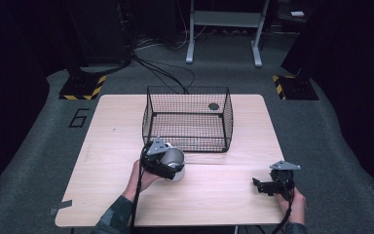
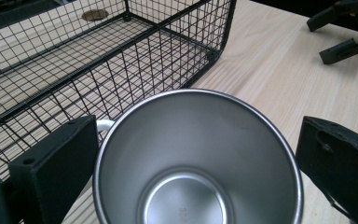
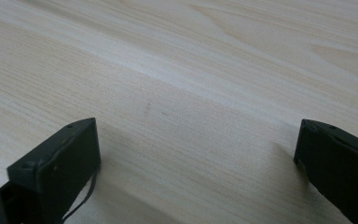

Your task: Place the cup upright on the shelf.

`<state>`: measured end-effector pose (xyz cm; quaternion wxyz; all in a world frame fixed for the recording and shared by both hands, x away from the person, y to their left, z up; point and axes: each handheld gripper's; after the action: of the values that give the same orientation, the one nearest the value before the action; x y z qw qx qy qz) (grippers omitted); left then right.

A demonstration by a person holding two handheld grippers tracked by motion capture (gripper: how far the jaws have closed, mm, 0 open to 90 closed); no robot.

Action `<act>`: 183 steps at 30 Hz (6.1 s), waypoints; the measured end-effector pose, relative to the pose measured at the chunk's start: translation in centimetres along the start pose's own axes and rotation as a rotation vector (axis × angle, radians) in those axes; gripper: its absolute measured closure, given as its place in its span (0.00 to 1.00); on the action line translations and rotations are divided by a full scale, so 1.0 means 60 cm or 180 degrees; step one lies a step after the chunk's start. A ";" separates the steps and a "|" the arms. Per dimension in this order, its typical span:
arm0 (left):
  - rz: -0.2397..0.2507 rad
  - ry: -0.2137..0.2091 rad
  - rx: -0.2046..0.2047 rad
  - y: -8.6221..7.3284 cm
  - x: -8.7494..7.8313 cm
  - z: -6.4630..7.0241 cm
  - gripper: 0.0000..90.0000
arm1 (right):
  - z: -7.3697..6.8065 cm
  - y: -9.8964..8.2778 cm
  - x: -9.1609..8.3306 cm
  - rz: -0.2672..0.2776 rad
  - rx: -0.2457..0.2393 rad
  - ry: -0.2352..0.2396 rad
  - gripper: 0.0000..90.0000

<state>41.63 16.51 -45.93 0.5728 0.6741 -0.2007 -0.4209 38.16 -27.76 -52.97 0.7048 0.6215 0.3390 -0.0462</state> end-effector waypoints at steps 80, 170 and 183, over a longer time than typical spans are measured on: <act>0.0232 -0.0089 0.0236 0.116 -0.082 -0.014 0.07 | -0.001 0.000 0.001 0.0021 -0.0014 0.0020 0.00; 0.0203 0.0728 -0.0001 0.200 0.099 -0.149 0.07 | -0.003 0.000 0.000 0.0002 0.0012 -0.0004 0.00; 0.0076 0.0772 -0.0073 0.184 0.136 -0.159 0.07 | -0.002 0.000 0.001 0.0006 -0.0007 0.0007 0.00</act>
<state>56.20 13.20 -38.38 0.6055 0.7111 -0.1331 -0.3317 38.13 -27.61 -52.99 0.7051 0.6211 0.3392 -0.0446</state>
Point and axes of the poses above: each handheld gripper's, and its own axes: x roughly forward along the jaws, y roughly out of its top, z roughly to its right, and after that the axes turned 12 degrees about z, right-handed
